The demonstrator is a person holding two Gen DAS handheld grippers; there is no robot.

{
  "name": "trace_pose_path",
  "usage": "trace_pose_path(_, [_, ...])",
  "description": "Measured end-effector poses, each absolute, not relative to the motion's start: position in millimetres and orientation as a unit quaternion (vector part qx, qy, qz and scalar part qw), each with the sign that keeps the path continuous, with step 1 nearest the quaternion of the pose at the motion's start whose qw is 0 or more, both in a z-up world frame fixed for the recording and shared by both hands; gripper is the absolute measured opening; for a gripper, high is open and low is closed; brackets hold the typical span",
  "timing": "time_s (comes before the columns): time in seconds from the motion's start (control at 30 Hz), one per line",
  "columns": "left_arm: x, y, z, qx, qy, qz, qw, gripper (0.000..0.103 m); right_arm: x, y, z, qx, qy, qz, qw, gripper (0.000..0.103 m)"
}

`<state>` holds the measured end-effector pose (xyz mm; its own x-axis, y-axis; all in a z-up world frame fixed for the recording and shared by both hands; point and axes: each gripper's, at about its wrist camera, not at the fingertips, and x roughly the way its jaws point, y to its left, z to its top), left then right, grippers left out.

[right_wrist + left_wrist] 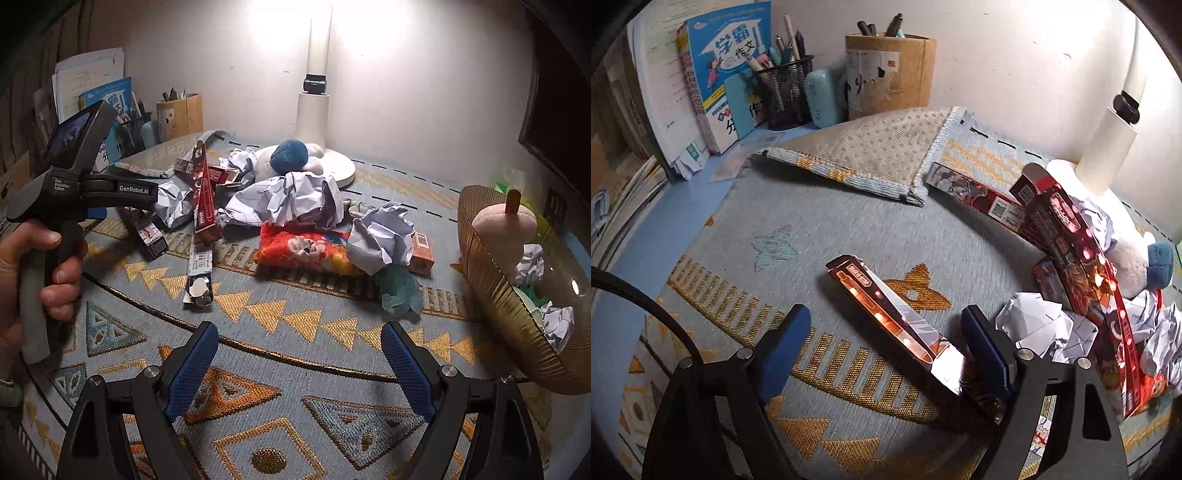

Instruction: Organize objects

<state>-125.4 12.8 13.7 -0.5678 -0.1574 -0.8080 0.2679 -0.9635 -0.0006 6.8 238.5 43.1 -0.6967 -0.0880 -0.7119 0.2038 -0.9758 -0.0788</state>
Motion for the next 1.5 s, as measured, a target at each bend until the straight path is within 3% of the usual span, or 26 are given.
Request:
trace_pose_path(0.07, [-119.7,19.5,16.4,0.45,0.043,-0.887,0.092,0.057,6.8,238.1,42.9,0.381,0.075,-0.918,0.08,0.089])
trace_pose_path(0.2, [-98.0,19.7,20.2,0.458,0.023,-0.888,0.033,0.039,6.7,237.3,42.7,0.383,0.076,-0.917,0.079,0.089])
trace_pose_path(0.27, [-81.6,17.4,21.7,0.458,0.008,-0.889,0.0,0.037,6.1,236.4,41.9,0.385,0.077,-0.916,0.081,0.089])
trace_pose_path(0.6, [-55.9,1.9,19.4,0.428,-0.001,-0.904,-0.008,0.037,-0.3,214.0,35.9,0.425,0.081,-0.891,0.137,0.088])
trace_pose_path(0.67, [-55.7,6.6,18.7,0.425,-0.02,-0.905,-0.004,0.037,-6.3,200.1,33.0,0.44,0.075,-0.882,0.152,0.083])
trace_pose_path(0.73, [-55.4,7.3,18.5,0.425,-0.023,-0.905,-0.01,0.037,-17.3,185.2,27.1,0.457,0.078,-0.873,0.154,0.066])
trace_pose_path(1.07, [-53.6,2.2,18.1,0.423,-0.002,-0.906,-0.02,0.037,-70.6,151.5,29.1,0.442,0.076,-0.882,0.144,0.047])
trace_pose_path(1.17, [-53.4,1.0,18.1,0.424,-0.002,-0.906,-0.021,0.037,-65.6,147.1,30.1,0.434,0.08,-0.885,0.148,0.026])
trace_pose_path(1.23, [-53.2,0.5,18.3,0.424,-0.002,-0.906,-0.021,0.037,-56.2,150.2,30.6,0.436,0.08,-0.884,0.151,0.019])
trace_pose_path(1.5, [-52.6,0.8,18.8,0.425,-0.006,-0.905,-0.02,0.037,21.8,202.9,30.3,0.445,0.064,-0.881,0.145,0.017])
